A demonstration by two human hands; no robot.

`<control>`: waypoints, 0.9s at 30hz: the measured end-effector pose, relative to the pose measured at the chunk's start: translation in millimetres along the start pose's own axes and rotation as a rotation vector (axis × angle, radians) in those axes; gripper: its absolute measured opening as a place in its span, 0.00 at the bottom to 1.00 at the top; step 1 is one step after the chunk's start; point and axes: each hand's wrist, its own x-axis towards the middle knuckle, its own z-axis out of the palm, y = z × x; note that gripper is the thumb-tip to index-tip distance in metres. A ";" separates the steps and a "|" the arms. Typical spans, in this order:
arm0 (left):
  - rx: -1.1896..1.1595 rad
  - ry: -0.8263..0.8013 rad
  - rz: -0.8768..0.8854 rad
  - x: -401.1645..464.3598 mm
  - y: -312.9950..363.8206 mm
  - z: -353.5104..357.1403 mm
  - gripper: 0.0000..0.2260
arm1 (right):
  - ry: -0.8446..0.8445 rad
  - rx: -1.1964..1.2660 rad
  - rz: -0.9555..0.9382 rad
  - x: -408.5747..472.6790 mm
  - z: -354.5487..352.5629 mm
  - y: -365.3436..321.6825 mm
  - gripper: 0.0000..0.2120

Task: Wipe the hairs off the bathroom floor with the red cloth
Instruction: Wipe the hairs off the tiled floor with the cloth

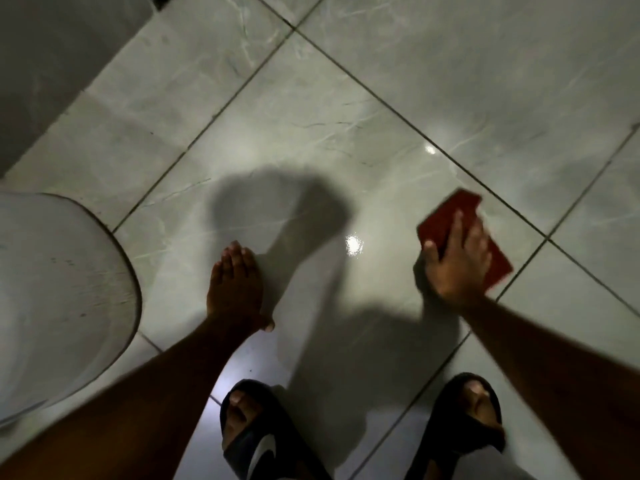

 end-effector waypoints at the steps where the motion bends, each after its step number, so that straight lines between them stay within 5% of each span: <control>1: 0.005 -0.009 -0.003 0.6 0.7 -1.0 0.65 | -0.006 0.023 0.076 -33.8 9.1 0.4 0.37; 4: 0.017 -0.018 -0.007 1.3 2.9 -2.6 0.65 | -0.094 -0.058 -0.076 -121.2 30.6 -21.3 0.34; 8: 0.036 -0.015 -0.018 -0.6 5.6 -3.5 0.65 | -0.249 -0.075 -0.884 -88.0 30.6 -61.4 0.35; 10: 0.052 -0.004 -0.018 1.5 7.3 -2.5 0.66 | -0.185 -0.157 -1.167 -18.6 18.7 -71.8 0.29; 12: 0.063 -0.010 -0.017 2.7 7.2 -2.4 0.66 | -0.091 -0.164 -0.993 44.2 6.8 -70.3 0.29; 16: 0.058 -0.033 -0.025 1.4 6.3 -5.0 0.66 | 0.015 -0.055 -0.276 100.0 -20.0 -7.8 0.36; 20: 0.073 -0.028 -0.018 -0.6 8.3 -9.0 0.65 | -0.007 0.021 -0.005 57.4 -33.0 59.9 0.39; 23: 0.076 -0.014 -0.002 -6.1 9.2 -11.6 0.65 | 0.036 0.068 0.205 -12.7 -10.1 40.9 0.39; 25: 0.073 -0.005 -0.008 -7.7 9.1 -11.8 0.65 | -0.031 0.091 0.150 -64.3 8.5 9.5 0.39; 27: 0.081 -0.007 -0.012 -7.1 9.4 -10.7 0.66 | -0.214 -0.008 -0.283 -106.6 23.1 -3.6 0.39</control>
